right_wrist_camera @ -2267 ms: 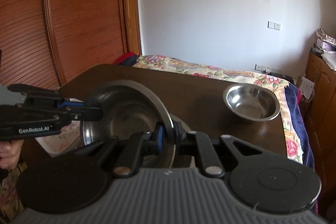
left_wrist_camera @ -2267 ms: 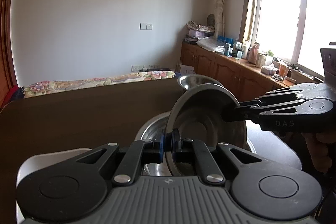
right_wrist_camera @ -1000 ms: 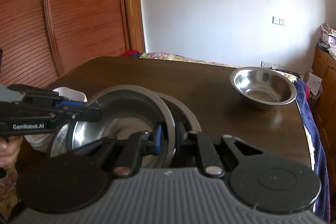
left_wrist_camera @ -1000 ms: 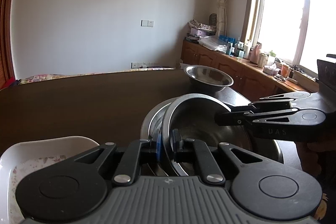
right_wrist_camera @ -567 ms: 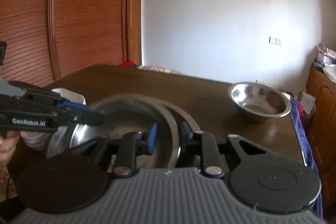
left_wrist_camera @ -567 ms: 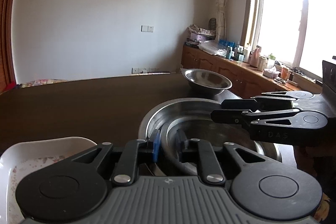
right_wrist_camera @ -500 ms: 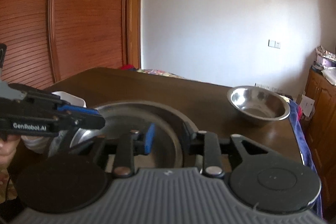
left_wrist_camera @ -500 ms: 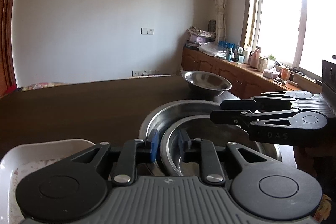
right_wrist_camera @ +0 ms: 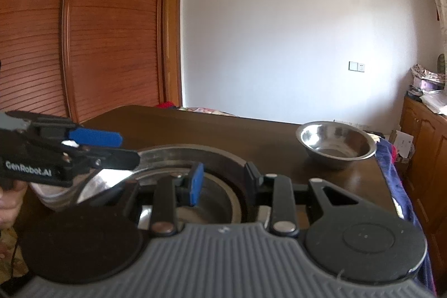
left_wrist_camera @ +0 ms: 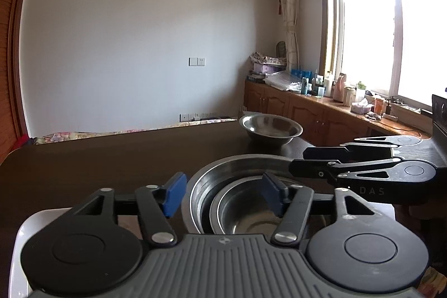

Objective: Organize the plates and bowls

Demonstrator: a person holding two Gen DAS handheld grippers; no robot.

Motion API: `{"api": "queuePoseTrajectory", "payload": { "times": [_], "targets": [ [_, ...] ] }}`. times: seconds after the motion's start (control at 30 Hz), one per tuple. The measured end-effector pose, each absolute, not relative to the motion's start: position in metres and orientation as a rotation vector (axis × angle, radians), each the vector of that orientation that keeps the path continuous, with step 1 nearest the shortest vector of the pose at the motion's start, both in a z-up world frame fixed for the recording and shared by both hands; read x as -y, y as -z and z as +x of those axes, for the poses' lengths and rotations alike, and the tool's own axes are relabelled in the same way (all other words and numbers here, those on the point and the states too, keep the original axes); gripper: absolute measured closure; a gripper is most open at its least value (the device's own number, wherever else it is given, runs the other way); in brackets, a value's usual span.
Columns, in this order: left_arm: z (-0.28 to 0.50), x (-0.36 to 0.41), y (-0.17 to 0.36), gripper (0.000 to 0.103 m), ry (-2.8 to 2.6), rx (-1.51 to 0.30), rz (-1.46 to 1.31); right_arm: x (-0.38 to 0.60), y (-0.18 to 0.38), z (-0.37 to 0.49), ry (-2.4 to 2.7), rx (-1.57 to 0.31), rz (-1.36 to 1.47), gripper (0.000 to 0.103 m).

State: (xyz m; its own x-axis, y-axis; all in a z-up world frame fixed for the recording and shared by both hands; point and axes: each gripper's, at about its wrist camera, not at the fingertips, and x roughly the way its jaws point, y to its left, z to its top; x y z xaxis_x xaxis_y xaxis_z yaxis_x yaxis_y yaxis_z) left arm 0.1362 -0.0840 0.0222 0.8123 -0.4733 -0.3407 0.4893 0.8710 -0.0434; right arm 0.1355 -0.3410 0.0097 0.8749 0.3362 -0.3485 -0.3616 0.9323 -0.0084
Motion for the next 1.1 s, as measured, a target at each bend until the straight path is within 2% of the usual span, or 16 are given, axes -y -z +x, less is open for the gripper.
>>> {"api": "queuePoseTrajectory", "payload": {
  "times": [0.13, 0.37, 0.57, 0.67, 0.73, 0.83, 1.1],
  "targets": [
    [0.133, 0.087, -0.026, 0.01, 0.516, -0.336, 0.055, 0.346, -0.014, 0.128, -0.348, -0.343, -0.068, 0.066],
    [0.127, 0.094, -0.031, 0.0, 0.519, -0.307, 0.055, 0.355, -0.019, 0.12, -0.303, -0.322, -0.075, 0.059],
    [0.129, 0.102, -0.035, 0.0, 0.527, -0.298, 0.056, 0.364, -0.02, 0.116, -0.266, -0.308, -0.071, 0.049],
    [0.13, 0.103, -0.037, 0.0, 0.521, -0.291, 0.054, 0.37, -0.019, 0.117, -0.253, -0.306, -0.063, 0.038],
    [0.132, 0.104, -0.04, 0.0, 0.515, -0.288, 0.053, 0.373, -0.019, 0.119, -0.242, -0.299, -0.06, 0.02],
    [0.135, 0.105, -0.041, 0.0, 0.5, -0.282, 0.06, 0.377, -0.02, 0.119, -0.239, -0.272, -0.064, 0.001],
    [0.143, 0.104, -0.047, 0.0, 0.468, -0.274, 0.069, 0.387, -0.024, 0.125, -0.214, -0.237, -0.067, 0.0]
  ]
}}
